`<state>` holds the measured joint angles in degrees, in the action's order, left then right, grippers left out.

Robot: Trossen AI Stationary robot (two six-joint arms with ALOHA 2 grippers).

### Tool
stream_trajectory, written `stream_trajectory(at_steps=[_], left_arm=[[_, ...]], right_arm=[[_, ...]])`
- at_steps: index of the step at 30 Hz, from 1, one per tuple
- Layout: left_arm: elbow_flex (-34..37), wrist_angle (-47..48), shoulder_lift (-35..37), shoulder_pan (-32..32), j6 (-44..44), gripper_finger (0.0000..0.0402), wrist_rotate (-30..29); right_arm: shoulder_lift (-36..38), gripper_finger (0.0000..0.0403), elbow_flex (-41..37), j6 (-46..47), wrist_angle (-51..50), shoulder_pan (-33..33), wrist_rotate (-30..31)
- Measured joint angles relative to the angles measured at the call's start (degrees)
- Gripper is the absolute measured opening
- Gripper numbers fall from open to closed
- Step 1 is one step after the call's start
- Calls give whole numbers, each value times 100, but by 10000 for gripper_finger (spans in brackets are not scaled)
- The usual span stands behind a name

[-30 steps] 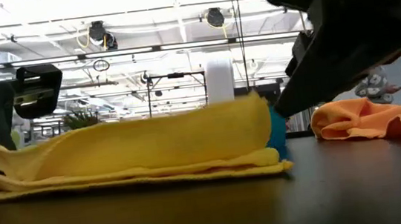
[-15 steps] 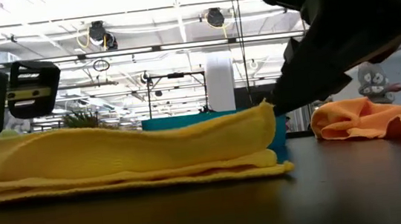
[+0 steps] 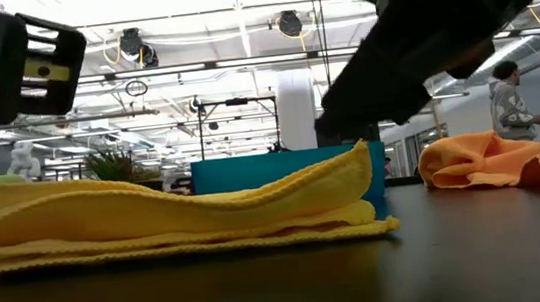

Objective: Fold microfiber towels
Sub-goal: Fold the yellow microfiber cloth

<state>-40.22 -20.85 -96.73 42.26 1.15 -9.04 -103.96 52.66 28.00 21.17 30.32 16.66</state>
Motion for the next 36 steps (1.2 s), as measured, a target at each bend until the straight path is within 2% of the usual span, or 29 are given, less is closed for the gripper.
stream_trajectory(at_steps=[2, 6, 8, 13, 17, 21, 26, 29, 33, 36], left_arm=[[-42, 203, 0, -2, 149, 213, -139], [-43, 678, 0, -28, 655, 205, -779], [-43, 776, 0, -35, 936, 197, -868], [-43, 692, 0, 9, 1356, 178, -261], [-43, 723, 0, 66, 1601, 168, 13], [-43, 661, 48, 68, 1490, 162, 193], [-45, 425, 442, 90, 1088, 153, 299], [-47, 438, 811, 88, 613, 145, -64], [-49, 917, 1054, -20, 312, 132, -1084], [-47, 1227, 1056, -251, 453, 124, -1254]], right_arm=[[0, 139, 0, -158, 176, 2, -2], [0, 139, 0, -385, 432, 0, 2], [0, 139, 0, -425, 424, 0, 0], [-74, 139, -116, -371, 428, 9, -29], [-184, 139, -265, -223, 437, 13, -43], [-186, 139, -355, -269, 432, 13, -37], [-159, 139, -358, -807, 674, -30, -37], [-136, 139, -358, -1318, 941, -121, -32], [-133, 139, -358, -1877, 1194, -296, -37], [-133, 139, -358, -2010, 1165, -435, -46]])
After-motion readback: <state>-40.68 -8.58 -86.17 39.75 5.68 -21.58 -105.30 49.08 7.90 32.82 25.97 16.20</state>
